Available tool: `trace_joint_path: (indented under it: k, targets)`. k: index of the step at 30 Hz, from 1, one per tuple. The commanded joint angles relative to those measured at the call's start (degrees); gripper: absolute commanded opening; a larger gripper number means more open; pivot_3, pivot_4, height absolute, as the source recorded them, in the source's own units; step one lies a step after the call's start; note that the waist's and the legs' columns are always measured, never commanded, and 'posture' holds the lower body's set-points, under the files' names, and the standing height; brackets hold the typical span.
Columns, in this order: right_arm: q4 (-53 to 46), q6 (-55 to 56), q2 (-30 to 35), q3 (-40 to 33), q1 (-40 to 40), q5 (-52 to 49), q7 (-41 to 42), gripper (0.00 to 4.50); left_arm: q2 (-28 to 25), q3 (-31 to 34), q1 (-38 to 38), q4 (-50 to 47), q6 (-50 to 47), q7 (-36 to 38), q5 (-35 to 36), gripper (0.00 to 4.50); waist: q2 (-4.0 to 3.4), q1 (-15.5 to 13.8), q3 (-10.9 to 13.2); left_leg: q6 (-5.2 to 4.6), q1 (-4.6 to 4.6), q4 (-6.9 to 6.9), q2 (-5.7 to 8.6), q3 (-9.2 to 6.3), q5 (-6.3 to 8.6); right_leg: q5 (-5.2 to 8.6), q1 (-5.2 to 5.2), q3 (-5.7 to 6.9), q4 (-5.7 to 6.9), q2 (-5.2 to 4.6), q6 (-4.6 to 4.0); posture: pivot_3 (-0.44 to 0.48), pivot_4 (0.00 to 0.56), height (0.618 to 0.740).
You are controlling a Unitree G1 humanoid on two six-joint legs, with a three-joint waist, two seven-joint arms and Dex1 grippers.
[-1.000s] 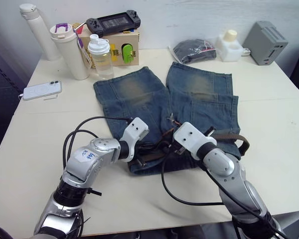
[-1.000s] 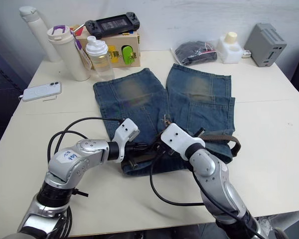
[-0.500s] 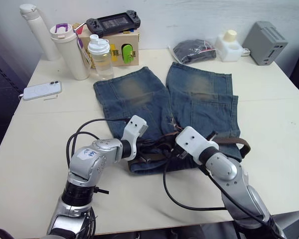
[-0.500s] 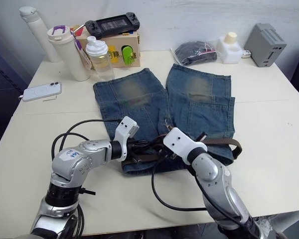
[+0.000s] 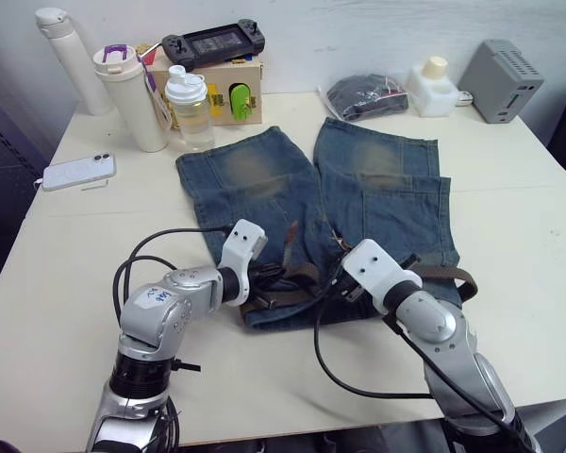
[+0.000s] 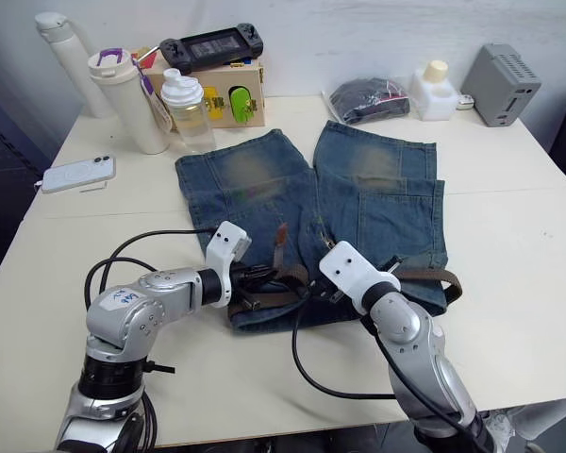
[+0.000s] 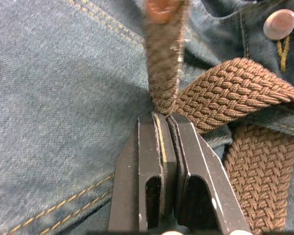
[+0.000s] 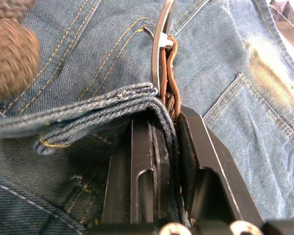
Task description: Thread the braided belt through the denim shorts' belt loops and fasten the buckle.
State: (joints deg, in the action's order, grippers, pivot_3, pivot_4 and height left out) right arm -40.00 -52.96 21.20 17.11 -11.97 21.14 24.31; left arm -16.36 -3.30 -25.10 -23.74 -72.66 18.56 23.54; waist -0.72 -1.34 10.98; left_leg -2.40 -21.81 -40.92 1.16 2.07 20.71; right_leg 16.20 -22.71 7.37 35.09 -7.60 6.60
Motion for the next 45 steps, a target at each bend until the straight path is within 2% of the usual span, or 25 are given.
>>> trace_joint_path:
  k: [1, 4, 6, 16, 22, 28, 31, 39, 45]
  targets:
    - [-1.7, 0.7, -2.5, -2.3, -1.8, -4.3, 1.2, 0.01, -0.4, -1.2, 0.5, -1.0, -0.2, -0.3, 0.0, 0.00, 0.00, 0.0, 0.0, 0.00, 0.01, 0.01, -0.01, 0.00, 0.00, 0.00, 0.00, 0.00, 0.00, 0.01, 0.00, 0.000, 0.150, 0.690]
    - [-1.5, 4.8, 3.4, 0.4, -1.4, -2.9, 3.6, 0.01, -0.7, -1.8, 0.0, -0.8, 0.4, -0.1, 0.0, 0.00, 0.00, -0.1, 0.0, 0.01, 0.01, 0.02, 0.02, 0.00, 0.01, 0.00, 0.00, 0.02, -0.01, 0.00, 0.00, 0.000, 0.150, 0.690]
    - [-1.5, 5.6, 4.6, 0.2, -0.7, -4.4, 4.6, 0.01, -0.9, -2.4, -0.7, -0.3, 1.0, 0.3, -0.1, 0.00, 0.00, 0.0, 0.0, 0.01, 0.01, 0.02, 0.05, 0.02, 0.01, 0.00, 0.00, 0.02, -0.03, -0.02, 0.00, 0.000, 0.150, 0.690]
    - [0.3, 8.9, 5.7, 5.0, -2.8, -5.7, 7.2, 0.01, -2.1, -6.9, -3.7, 2.7, 4.7, 2.4, -0.8, 0.00, 0.00, 0.0, 0.0, 0.01, 0.03, 0.03, -0.01, 0.02, 0.01, 0.01, 0.00, 0.02, -0.01, 0.01, -0.01, 0.000, 0.150, 0.690]
    - [4.4, 12.7, 5.1, 6.9, -5.6, -5.6, 7.4, 0.01, -5.1, -12.8, -6.1, 4.3, 8.7, 7.0, -1.9, 0.00, 0.00, 0.0, 0.0, 0.01, 0.06, 0.05, -0.02, 0.03, 0.01, 0.02, 0.00, 0.04, -0.01, 0.03, -0.03, 0.000, 0.150, 0.690]
    - [8.9, 27.7, 12.9, 9.6, -5.5, -4.1, 12.6, 0.01, -7.3, -15.0, -8.0, 6.6, 11.6, 10.7, -3.0, 0.00, 0.01, 0.0, 0.0, 0.02, 0.06, 0.05, 0.00, 0.04, 0.01, 0.02, 0.02, 0.05, -0.03, 0.01, -0.03, 0.000, 0.150, 0.690]
    - [11.1, 31.1, 14.5, 8.7, -5.2, -3.7, 13.2, 0.01, -7.4, -15.4, -8.3, 7.1, 12.1, 11.6, -3.4, 0.00, 0.01, 0.0, 0.0, 0.02, 0.15, 0.09, -0.01, 0.05, 0.01, 0.02, 0.10, 0.05, -0.05, 0.01, -0.02, 0.000, 0.150, 0.690]
    - [12.0, 28.4, 12.9, 3.3, -2.8, -5.4, 12.9, 0.01, -7.7, -13.5, -7.0, 5.7, 10.6, 11.4, -2.9, 0.00, 0.02, -0.2, 0.0, 0.02, 0.24, 0.08, -0.02, 0.01, 0.01, 0.02, 0.25, -0.05, -0.09, -0.03, -0.02, 0.000, 0.150, 0.690]
    - [12.0, 23.9, 10.2, -2.8, -1.2, -11.3, 13.3, 0.01, -7.0, -9.5, -5.7, 4.0, 7.1, 9.9, -1.7, 0.00, 0.02, -0.2, 0.0, 0.02, 0.24, 0.08, -0.02, 0.00, 0.01, 0.02, 0.24, -0.08, -0.07, -0.03, -0.02, 0.000, 0.150, 0.690]
